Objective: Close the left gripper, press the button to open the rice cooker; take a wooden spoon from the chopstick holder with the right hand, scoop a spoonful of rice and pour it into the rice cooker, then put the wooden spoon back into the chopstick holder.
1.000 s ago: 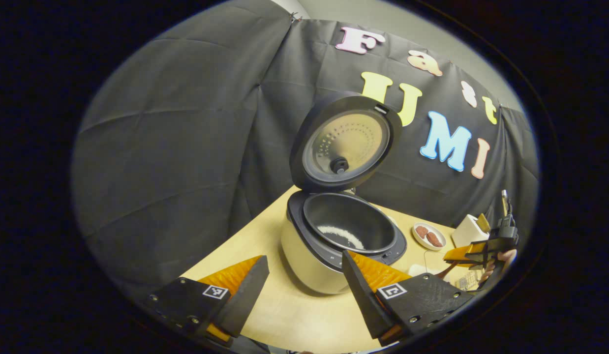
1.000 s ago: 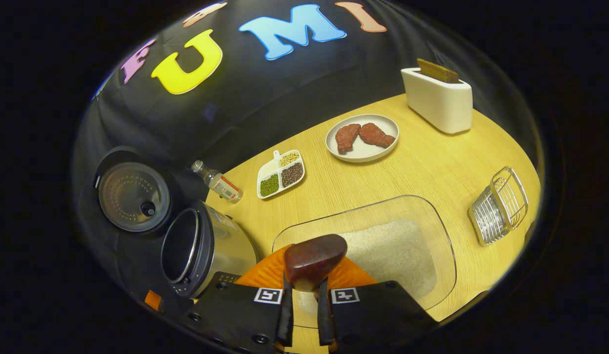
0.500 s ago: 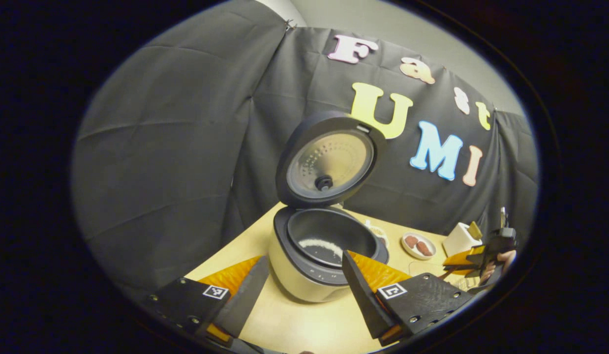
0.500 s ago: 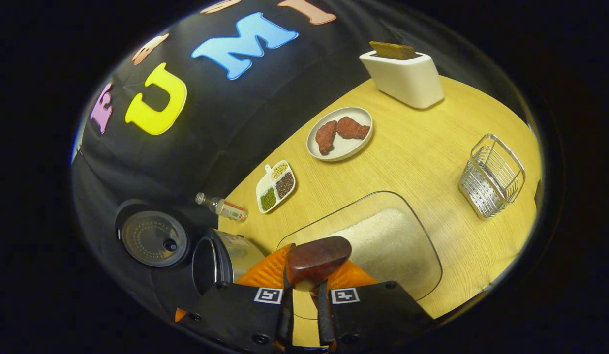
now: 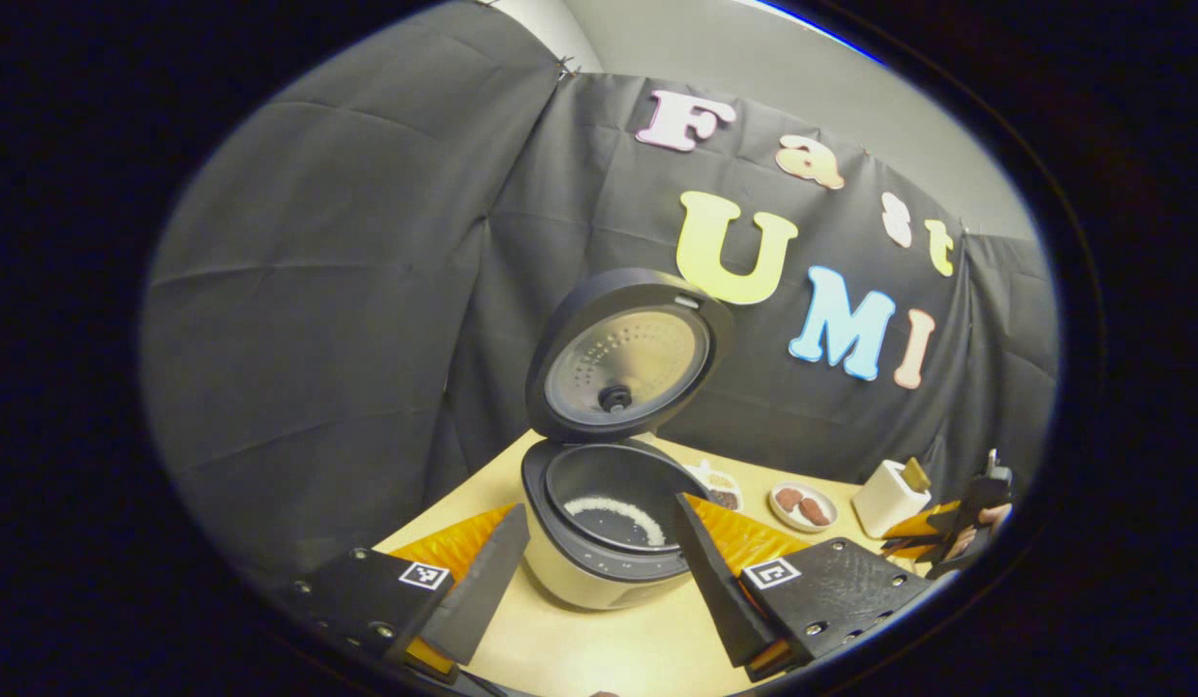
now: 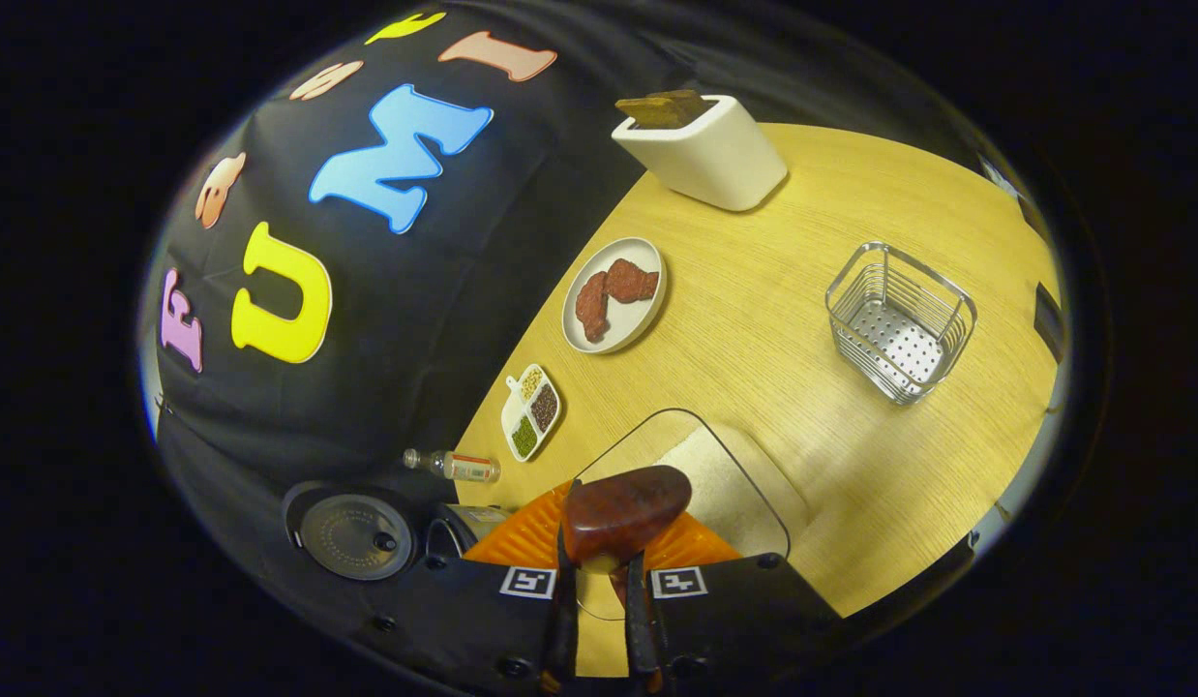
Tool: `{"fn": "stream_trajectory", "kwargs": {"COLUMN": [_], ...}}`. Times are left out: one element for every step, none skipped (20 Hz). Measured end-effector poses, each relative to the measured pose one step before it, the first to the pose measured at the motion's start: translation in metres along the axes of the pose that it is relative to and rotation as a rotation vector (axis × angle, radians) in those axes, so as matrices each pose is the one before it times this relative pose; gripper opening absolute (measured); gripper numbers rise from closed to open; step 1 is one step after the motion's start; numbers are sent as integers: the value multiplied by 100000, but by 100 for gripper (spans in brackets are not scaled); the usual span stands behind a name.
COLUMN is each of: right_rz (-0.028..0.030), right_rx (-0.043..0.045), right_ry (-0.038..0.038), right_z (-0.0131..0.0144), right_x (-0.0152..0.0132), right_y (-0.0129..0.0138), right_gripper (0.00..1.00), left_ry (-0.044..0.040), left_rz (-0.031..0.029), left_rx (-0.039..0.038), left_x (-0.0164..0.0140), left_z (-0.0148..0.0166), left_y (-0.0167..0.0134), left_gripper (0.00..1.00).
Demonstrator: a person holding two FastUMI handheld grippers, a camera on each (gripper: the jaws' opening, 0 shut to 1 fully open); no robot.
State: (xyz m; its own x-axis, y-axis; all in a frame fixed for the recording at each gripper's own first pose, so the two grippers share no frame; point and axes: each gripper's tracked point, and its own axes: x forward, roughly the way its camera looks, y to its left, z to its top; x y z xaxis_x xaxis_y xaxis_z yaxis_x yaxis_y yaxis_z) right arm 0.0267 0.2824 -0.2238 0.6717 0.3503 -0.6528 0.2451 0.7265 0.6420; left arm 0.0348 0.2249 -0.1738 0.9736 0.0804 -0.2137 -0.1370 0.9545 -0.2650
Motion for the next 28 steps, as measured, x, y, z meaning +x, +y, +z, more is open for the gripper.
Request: {"fn": "stream_trajectory", "kwargs": {"right_rz": [-125,-195,85,257,907,1512,2075,2132,1666,1335,1552,1715,1734,1566,1625,1801,1753,1529,718,385,465,1095,1396,1449,1175,833,601,655], "right_rx": [1820,1649,1300,1350,999,784,-75,-810,-905,-777,-570,-341,131,658,1025,1025,570,-393,-1148,-1158,-815,-351,-7,-103,-568,-1150,-1664,-2012], "right_ry": [224,411,631,396,546,671,792,962,660,39,-214,94,403,762,709,733,796,1190,1119,793,719,957,1125,1100,800,673,493,694], "right_z": [201,126,64,41,-7,17,-147,-157,93,144,64,28,-162,-126,-212,-176,-310,-387,-411,-308,-442,-422,-575,-438,-517,-418,-464,-417], "right_x": [-215,-16,-47,-88,-182,-227,-206,-79,-25,-10,8,132,169,225,282,293,515,562,434,586,470,588,666,661,840,749,763,858], "right_y": [-173,-104,0,154,273,596,906,871,806,833,1008,1016,1011,1004,1082,1044,1110,934,843,737,788,931,1069,1037,1049,929,963,807], "right_gripper": [22,22,22,22,22,22,22,22,21,22,22,22,22,18,18,22,22,22,18,22,17,17,22,21,21,21,21,21], "left_ry": [-798,-829,-627,-222,102,-37,-178,-55,77,6,-314,-624,-563,-317,-94,-161,-403,-262,79,117,-218,-358,-198,-45,-111,-188,71,73], "left_rz": [-220,147,172,166,138,154,165,137,181,280,556,446,497,326,372,745,1373,827,660,800,713,668,639,582,775,716,730,664], "left_rx": [-271,742,1480,1586,1347,884,393,84,-116,-64,195,698,793,632,424,588,803,848,648,403,31,-135,-28,192,507,505,400,62], "left_x": [-310,-80,-148,50,-31,-172,-97,-144,-77,-144,-141,-100,-177,-159,-227,-242,-173,91,-83,-113,12,-168,-139,203,69,21,42,41], "left_z": [255,31,-5,-236,-104,-46,126,46,-100,-134,63,-72,141,-160,1,68,-112,-159,-1,1,-14,-111,164,-50,-23,-29,28,-175], "left_y": [-124,81,40,65,-44,145,29,-7,62,117,156,90,78,54,170,281,438,334,224,331,229,297,237,31,268,379,295,324], "left_gripper": [94,92,92,92,92,92,92,92,94,94,94,94,92,92,94,94,94,92,92,94,94,94,94,94,94,94,94,94]}}
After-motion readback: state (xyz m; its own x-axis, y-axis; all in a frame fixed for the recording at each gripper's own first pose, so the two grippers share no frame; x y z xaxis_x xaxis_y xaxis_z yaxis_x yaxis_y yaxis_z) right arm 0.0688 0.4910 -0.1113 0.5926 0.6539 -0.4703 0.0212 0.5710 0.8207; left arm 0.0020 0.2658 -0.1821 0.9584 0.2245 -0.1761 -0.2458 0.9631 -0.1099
